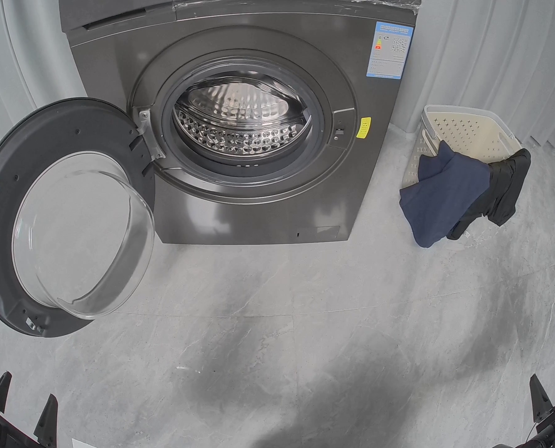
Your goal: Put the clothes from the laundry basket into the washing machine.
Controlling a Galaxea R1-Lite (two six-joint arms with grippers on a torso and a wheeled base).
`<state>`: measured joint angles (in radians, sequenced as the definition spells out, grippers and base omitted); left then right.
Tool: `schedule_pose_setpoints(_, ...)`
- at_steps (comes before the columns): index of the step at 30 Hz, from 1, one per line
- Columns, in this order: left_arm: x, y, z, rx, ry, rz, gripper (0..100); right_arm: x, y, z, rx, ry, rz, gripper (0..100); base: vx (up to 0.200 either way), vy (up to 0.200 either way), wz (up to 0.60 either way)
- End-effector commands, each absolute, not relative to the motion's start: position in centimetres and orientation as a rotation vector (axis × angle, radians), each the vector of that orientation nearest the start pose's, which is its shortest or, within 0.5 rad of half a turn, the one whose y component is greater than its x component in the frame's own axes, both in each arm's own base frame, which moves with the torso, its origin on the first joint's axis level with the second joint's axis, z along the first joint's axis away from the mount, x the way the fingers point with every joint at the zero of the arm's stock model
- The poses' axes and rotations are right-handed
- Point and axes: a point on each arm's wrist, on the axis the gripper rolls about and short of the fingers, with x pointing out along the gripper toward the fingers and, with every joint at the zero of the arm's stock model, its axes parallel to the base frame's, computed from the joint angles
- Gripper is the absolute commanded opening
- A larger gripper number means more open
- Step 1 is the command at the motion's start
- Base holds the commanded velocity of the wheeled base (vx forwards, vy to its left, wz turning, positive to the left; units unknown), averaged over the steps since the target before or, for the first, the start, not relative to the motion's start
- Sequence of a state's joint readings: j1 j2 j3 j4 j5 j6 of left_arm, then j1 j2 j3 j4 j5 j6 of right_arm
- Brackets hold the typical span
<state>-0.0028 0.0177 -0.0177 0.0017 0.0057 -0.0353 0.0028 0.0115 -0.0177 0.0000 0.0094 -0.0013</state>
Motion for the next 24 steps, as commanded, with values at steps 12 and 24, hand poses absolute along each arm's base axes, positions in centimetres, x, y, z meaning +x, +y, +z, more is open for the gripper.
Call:
schedule_pose_setpoints(12,-2.26,0.02,7.63,-0.034,0.005,0.003,100,-2.28,0.01,7.55,-0.002,0.000,0.012,100,0.000,-0.200,0.00)
schedule_pose_setpoints(24,-2.26,0.02,7.63,-0.035,0.005,0.003,100,-2.29,0.02,7.57,-0.005,0.000,0.017,100,0.000,-0.183,0.00)
